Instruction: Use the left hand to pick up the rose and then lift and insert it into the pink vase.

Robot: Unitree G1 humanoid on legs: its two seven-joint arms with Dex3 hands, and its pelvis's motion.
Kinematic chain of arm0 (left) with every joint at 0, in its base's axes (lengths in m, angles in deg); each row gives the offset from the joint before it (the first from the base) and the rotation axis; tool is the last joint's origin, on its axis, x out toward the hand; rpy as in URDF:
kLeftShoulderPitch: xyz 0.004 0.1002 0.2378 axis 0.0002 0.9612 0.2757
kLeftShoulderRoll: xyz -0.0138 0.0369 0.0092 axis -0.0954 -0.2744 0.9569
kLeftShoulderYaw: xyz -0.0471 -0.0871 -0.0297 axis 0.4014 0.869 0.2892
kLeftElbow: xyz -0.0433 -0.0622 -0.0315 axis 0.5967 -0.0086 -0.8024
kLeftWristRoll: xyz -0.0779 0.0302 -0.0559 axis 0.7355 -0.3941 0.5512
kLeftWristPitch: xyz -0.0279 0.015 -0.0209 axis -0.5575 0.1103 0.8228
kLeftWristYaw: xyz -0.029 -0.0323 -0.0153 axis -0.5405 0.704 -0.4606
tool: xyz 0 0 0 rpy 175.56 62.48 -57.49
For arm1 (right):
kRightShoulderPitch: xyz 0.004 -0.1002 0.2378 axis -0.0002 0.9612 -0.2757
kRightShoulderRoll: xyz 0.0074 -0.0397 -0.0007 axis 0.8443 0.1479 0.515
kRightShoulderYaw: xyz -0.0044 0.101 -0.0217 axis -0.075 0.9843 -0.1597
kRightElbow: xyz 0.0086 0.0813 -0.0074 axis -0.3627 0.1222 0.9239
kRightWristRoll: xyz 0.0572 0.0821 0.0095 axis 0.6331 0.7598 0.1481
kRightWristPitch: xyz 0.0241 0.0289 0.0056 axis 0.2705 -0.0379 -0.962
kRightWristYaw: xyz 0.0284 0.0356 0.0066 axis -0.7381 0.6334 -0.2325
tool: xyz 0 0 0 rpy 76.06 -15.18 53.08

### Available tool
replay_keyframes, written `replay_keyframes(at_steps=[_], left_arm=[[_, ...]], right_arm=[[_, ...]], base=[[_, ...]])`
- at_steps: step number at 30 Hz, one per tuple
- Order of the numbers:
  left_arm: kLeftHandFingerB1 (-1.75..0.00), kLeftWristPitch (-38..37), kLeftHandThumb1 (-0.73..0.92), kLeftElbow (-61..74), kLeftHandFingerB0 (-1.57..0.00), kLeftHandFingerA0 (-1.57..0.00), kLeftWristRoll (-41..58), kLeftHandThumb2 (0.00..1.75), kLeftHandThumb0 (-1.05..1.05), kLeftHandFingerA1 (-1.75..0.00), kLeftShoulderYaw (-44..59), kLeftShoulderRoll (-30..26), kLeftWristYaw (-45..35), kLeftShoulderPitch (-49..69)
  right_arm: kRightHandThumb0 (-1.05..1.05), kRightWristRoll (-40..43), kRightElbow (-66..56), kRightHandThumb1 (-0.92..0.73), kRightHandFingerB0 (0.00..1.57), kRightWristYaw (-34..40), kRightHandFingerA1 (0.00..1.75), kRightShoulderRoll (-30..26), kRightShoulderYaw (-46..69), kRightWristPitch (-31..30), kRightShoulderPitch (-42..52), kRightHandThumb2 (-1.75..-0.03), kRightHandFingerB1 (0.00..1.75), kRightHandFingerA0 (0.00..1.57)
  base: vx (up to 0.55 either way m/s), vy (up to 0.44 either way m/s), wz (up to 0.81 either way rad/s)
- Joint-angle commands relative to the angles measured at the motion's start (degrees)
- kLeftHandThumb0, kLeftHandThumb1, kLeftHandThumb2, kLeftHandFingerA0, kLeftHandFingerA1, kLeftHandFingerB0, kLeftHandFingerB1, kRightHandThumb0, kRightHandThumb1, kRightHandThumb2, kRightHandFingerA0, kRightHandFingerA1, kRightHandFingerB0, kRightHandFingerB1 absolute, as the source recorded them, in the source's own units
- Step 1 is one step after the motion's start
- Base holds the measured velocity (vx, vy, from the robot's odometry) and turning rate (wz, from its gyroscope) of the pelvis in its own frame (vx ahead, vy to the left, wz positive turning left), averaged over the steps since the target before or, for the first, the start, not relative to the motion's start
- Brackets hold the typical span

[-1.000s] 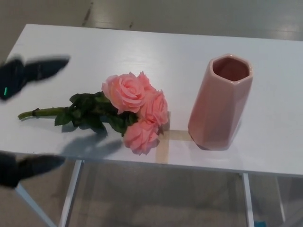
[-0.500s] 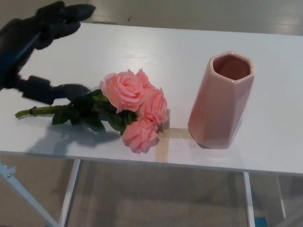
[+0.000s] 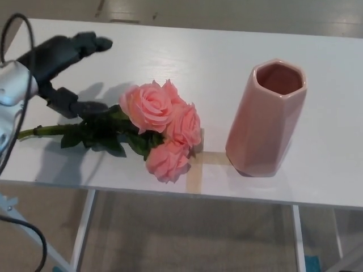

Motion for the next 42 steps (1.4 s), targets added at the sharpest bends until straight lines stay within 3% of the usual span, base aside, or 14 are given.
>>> replay_keyframes(at_steps=[1,38,39,40,42], left_arm=[[-0.16,0.0,0.39,-4.5,-0.04,0.00,-8.3,0.75,-0.61,-0.05,-3.2,0.8,-0.5,-2.1],[-0.23,-3.9,0.34,-16.9,-0.04,0.00,-17.8,0.75,-0.54,-0.15,-4.6,12.9,3.6,-2.3],[-0.24,-4.3,0.42,-17.6,-0.03,0.00,-18.2,0.56,-0.62,-0.21,-4.7,13.4,4.3,-2.1],[-0.25,-4.5,0.34,-18.0,-0.01,0.00,-18.3,0.76,-0.53,-0.19,-4.6,13.6,4.5,-2.2],[-0.24,-5.1,0.35,-18.5,-0.02,-0.02,-18.5,0.75,-0.54,-0.18,-4.6,14.0,5.0,-2.2]], right_arm=[[-0.33,0.4,0.3,-0.60,0.52,-0.7,0.48,-1.1,0.2,-0.3,0.2,-0.57,0.43,0.61],[-0.32,0.4,0.4,-0.61,0.55,-1.1,0.48,-0.6,1.2,-0.8,-2.1,-0.57,0.43,0.61],[-0.32,0.4,0.4,-0.61,0.55,-1.1,0.48,-0.6,1.1,-0.6,-2.1,-0.57,0.43,0.61],[-0.33,0.4,0.4,-0.61,0.55,-1.1,0.48,-0.7,1.1,-0.6,-2.3,-0.57,0.43,0.61],[-0.32,0.8,0.3,-0.60,0.55,-1.2,0.49,-0.8,1.4,-0.7,-2.6,-0.57,0.44,0.63]], base=[[0.00,0.000,0.00],[0.00,0.000,0.00],[0.00,0.000,0.00],[0.00,0.000,0.00],[0.00,0.000,0.00]])
